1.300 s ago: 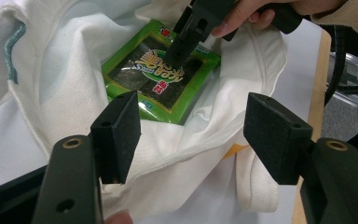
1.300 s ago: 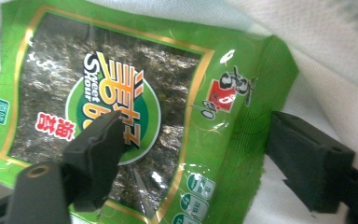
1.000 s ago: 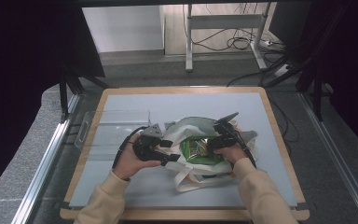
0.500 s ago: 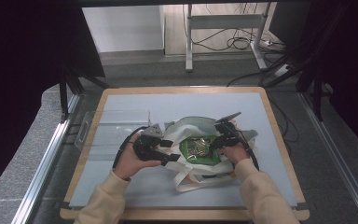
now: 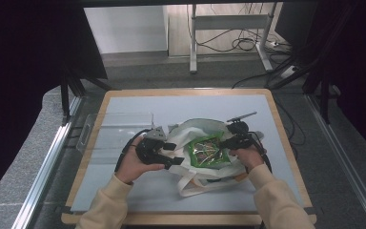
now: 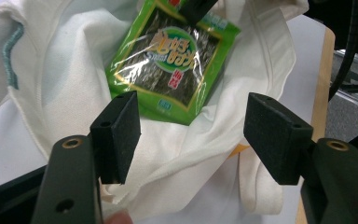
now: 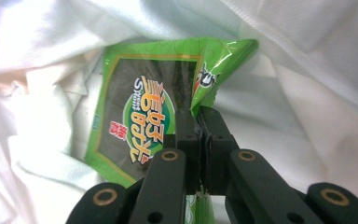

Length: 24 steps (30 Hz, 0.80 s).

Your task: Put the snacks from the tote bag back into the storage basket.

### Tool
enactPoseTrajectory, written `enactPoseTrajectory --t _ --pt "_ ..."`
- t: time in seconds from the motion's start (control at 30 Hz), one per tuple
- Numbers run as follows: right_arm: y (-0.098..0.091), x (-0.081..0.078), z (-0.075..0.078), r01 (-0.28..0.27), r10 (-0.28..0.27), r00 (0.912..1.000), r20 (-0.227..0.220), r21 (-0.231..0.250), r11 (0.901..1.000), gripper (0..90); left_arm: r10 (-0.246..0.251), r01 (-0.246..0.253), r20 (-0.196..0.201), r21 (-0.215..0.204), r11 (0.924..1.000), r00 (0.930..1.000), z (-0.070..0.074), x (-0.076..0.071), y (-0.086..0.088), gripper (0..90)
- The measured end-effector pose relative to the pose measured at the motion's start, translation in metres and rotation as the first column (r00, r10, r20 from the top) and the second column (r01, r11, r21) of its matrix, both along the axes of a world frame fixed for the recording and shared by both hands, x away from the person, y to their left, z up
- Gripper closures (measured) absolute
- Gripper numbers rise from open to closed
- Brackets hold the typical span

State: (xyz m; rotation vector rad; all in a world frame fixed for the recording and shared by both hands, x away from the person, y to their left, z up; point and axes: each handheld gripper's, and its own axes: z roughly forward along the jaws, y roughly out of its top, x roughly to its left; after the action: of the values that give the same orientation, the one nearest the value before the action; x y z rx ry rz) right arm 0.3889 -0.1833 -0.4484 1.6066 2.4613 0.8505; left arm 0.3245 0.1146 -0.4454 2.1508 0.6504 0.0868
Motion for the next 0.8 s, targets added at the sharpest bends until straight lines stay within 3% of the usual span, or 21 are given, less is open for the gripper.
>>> enactPoseTrajectory --t 0.37,0.8 --pt "-0.01 -0.011 0.023 -0.059 0.059 0.9944 0.087 -0.004 0.9982 87.0 0.012 -0.012 0.002 -0.004 0.9999 0.9999 0.001 0.0 0.004 35.6" --pt "-0.025 -0.018 0.047 -0.056 0.053 0.9844 0.168 0.015 0.9983 87.8 0.016 -0.016 0.003 -0.004 0.9999 0.9999 0.001 0.0 0.004 35.4"
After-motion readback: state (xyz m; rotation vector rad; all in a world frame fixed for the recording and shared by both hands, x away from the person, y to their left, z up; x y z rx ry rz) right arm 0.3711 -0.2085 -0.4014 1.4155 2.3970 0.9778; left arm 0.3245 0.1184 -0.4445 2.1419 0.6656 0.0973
